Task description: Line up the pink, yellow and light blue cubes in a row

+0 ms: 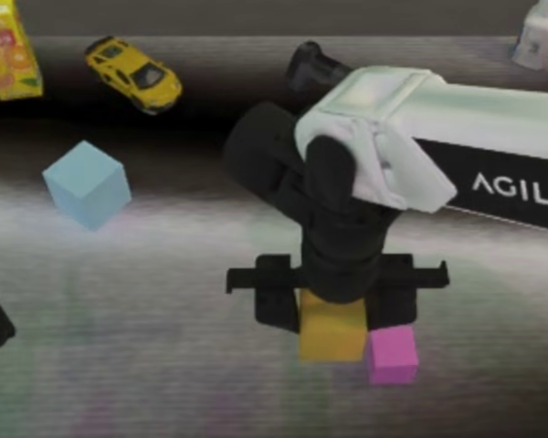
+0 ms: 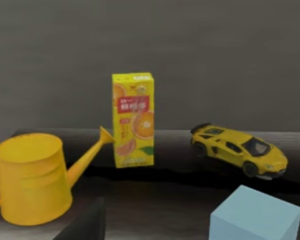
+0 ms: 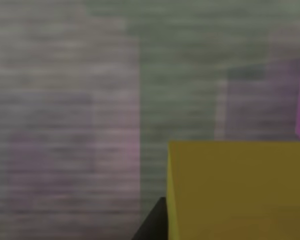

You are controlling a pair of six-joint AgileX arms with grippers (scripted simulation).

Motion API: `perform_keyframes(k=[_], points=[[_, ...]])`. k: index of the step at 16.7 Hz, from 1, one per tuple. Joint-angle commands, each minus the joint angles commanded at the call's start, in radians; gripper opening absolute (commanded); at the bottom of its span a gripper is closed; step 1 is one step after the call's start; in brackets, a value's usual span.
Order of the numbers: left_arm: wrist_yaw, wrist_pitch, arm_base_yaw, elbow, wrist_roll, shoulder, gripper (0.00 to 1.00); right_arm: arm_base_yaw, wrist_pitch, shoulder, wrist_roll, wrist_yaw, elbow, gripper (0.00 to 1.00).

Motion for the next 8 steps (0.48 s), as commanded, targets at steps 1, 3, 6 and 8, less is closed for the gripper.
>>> perform_keyframes(k=[1,3,6,8], points=[[0.0,0.0,0.0,0.0,0.0,0.0,1.0,0.0,0.0,0.0,0.0,0.0,0.0,0.0],[0.0,0.0,0.0,0.0,0.0,0.0,1.0,-0.004,0.001,0.005,0.0,-0.002,0.003,0.0],[0.0,0.0,0.0,0.0,0.0,0.0,1.0,-0.003,0.042,0.017,0.0,-0.001,-0.029,0.0],[0.0,0.0,0.0,0.0,0.0,0.0,1.0,-0.002,0.117,0.039,0.002,0.0,-0.078,0.0]])
